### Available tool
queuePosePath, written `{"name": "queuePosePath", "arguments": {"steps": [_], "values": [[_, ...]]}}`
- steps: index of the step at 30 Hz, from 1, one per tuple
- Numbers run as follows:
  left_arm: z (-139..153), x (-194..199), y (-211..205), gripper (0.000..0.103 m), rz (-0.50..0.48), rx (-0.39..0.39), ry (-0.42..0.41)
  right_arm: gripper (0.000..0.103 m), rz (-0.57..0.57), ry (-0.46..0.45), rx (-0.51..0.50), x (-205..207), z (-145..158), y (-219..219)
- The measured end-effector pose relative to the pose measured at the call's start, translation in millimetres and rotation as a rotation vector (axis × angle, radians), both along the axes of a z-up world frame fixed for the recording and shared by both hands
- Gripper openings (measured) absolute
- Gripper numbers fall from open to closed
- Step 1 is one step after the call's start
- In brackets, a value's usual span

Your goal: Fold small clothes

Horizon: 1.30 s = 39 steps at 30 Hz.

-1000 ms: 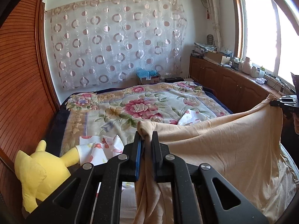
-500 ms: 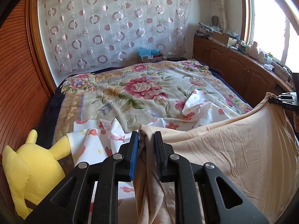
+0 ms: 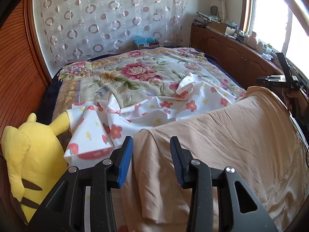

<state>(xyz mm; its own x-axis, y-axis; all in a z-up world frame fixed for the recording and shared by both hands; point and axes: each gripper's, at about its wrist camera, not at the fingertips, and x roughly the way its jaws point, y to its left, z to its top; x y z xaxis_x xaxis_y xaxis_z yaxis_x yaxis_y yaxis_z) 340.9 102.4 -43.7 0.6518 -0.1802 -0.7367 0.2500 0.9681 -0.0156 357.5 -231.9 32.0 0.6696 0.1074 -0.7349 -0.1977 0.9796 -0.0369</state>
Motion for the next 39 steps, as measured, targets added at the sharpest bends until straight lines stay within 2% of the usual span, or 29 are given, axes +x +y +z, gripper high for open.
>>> {"name": "queuePosePath", "arguments": {"steps": [2,8,10,12,15,18,23,29,36,39], "values": [[-4.3,-13.1,-2.2,0.041,-0.001,0.002,0.008,0.032,-0.001,-0.018,0.002,-11.0,6.9,-4.9],[-20.2,-26.1,-6.5,0.041,0.008,-0.003,0.062,0.032,0.022,-0.066,0.029,-71.3,16.2,-20.8],[-24.4,-27.2,-7.1,0.046,0.011,-0.009,0.073,0.032,0.03,-0.063,0.039,-95.2,17.1,-27.3],[-27.1,-27.1,-7.3,0.061,0.016,-0.01,0.083,0.032,0.03,-0.058,0.039,-120.7,15.1,-33.1],[-33.8,-28.8,-6.1,0.07,0.02,-0.016,0.098,0.032,0.027,-0.029,0.055,-149.8,7.4,-40.3],[-40.3,-31.9,-6.3,0.072,0.021,-0.004,0.098,0.032,0.019,0.007,0.074,-168.0,-2.0,-47.1],[-40.7,-32.1,-6.6,0.077,0.028,-0.005,0.082,0.032,-0.004,0.042,0.074,-176.3,-9.6,-54.3],[-41.9,-31.9,-6.2,0.08,0.032,-0.003,0.077,0.032,-0.001,0.029,0.099,-172.2,0.5,-44.0],[-42.0,-31.8,-6.6,0.08,0.032,-0.002,0.078,0.032,-0.015,0.025,0.066,-168.7,-13.6,-41.4],[-41.9,-31.8,-6.7,0.08,0.032,-0.002,0.078,0.036,-0.015,0.033,0.083,-167.2,-16.8,-44.0]]}}
